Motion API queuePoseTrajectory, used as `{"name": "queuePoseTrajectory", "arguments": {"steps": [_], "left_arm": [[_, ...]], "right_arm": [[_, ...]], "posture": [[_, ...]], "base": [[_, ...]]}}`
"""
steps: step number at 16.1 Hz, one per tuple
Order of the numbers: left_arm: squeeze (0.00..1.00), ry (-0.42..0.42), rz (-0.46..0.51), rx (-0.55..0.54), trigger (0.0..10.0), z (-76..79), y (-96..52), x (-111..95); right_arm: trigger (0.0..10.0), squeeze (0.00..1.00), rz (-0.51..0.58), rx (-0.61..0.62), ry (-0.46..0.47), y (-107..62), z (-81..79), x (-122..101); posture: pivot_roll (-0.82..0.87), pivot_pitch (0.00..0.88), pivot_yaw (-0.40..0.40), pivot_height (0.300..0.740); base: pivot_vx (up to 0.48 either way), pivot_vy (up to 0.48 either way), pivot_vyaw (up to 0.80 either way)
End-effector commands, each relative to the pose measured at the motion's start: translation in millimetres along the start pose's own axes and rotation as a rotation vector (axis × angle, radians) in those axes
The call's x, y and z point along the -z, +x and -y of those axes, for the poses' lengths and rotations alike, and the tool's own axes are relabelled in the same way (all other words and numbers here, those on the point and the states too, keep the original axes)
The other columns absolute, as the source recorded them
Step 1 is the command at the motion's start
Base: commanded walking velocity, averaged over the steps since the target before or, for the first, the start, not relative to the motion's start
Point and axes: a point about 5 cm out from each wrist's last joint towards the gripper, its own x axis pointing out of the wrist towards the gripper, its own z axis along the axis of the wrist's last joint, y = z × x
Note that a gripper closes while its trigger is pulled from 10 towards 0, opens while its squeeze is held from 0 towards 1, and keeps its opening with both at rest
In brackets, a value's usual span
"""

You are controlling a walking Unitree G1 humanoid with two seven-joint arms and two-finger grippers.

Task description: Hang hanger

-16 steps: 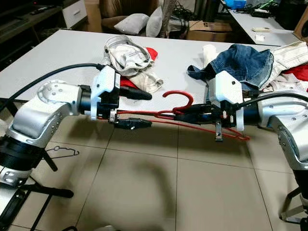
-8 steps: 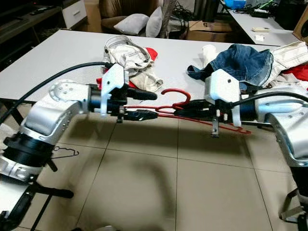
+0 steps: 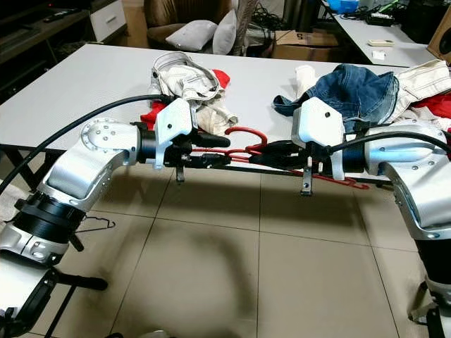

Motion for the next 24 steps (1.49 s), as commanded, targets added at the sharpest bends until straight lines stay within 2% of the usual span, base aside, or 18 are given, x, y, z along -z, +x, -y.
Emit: {"name": "queuePoseTrajectory", "arguments": {"steps": [1,3,5,10,11,12,13,19,20,21,23,24], "left_arm": [[0.0,0.03,-0.001,-0.012,0.0,-3.7,1.7,-5.8],[0.0,0.034,0.006,-0.014,0.0,-4.0,2.3,-6.3],[0.0,0.046,0.097,0.028,0.0,0.4,2.9,-15.9],[0.0,0.066,0.118,0.112,0.0,9.5,-1.6,-15.7],[0.0,0.071,0.113,0.126,0.0,10.6,-2.3,-15.4],[0.0,0.081,0.098,0.147,0.0,12.1,-3.6,-14.5],[0.0,0.099,0.067,0.182,0.0,14.3,-6.0,-12.1],[0.0,0.154,-0.023,0.231,0.0,13.7,-13.8,-8.6],[0.0,0.158,-0.029,0.235,0.0,13.5,-14.3,-8.3],[0.0,0.16,-0.031,0.238,0.0,13.5,-14.5,-8.3],[0.0,0.163,-0.031,0.245,0.0,13.9,-14.1,-8.8],[0.0,0.161,-0.028,0.248,0.0,14.1,-13.8,-8.9]], "right_arm": [[10.0,0.0,0.018,-0.022,-0.036,3.1,0.3,-8.3],[10.0,0.0,0.021,-0.026,-0.038,3.5,0.0,-9.2],[10.0,0.0,0.018,-0.039,-0.039,3.6,-1.5,-7.8],[10.0,0.0,0.004,-0.061,-0.024,1.4,-2.9,-3.4],[10.0,0.24,0.001,-0.064,-0.019,1.0,-3.0,-2.8],[10.0,0.7,-0.003,-0.068,-0.018,0.5,-3.3,-2.0],[10.0,1.0,-0.017,-0.083,-0.024,-0.3,-4.5,-0.5],[10.0,1.0,-0.086,-0.134,-0.058,-3.0,-6.9,1.4],[10.0,0.42,-0.092,-0.136,-0.049,-2.7,-6.5,1.6],[10.0,0.0,-0.092,-0.136,-0.042,-2.0,-5.9,1.6],[9.7,0.0,-0.068,-0.139,-0.035,1.5,-5.2,-0.6],[8.3,0.0,-0.061,-0.144,-0.035,3.4,-5.2,-1.6]], "posture": [[-0.06,0.0,0.029,0.74],[-0.06,0.0,0.029,0.74],[-0.06,0.0,0.02,0.74],[-0.06,0.0,0.017,0.74],[-0.06,0.0,0.017,0.74],[-0.06,0.0,0.015,0.74],[-0.06,0.0,0.015,0.74],[-0.06,0.0,0.015,0.74],[-0.06,0.0,0.015,0.74],[-0.06,0.0,0.015,0.74],[-0.05,0.0,0.016,0.74],[-0.05,0.0,0.017,0.74]], "base": [[0.0,0.0,0.0],[0.0,0.0,0.0],[0.0,0.0,0.0],[0.0,0.0,0.0],[0.0,0.0,0.0],[0.0,0.0,0.0],[0.0,0.0,0.0],[0.0,0.0,0.0],[0.0,0.0,0.0],[0.0,0.0,0.0],[0.0,0.0,0.0],[0.0,0.0,0.0]]}}
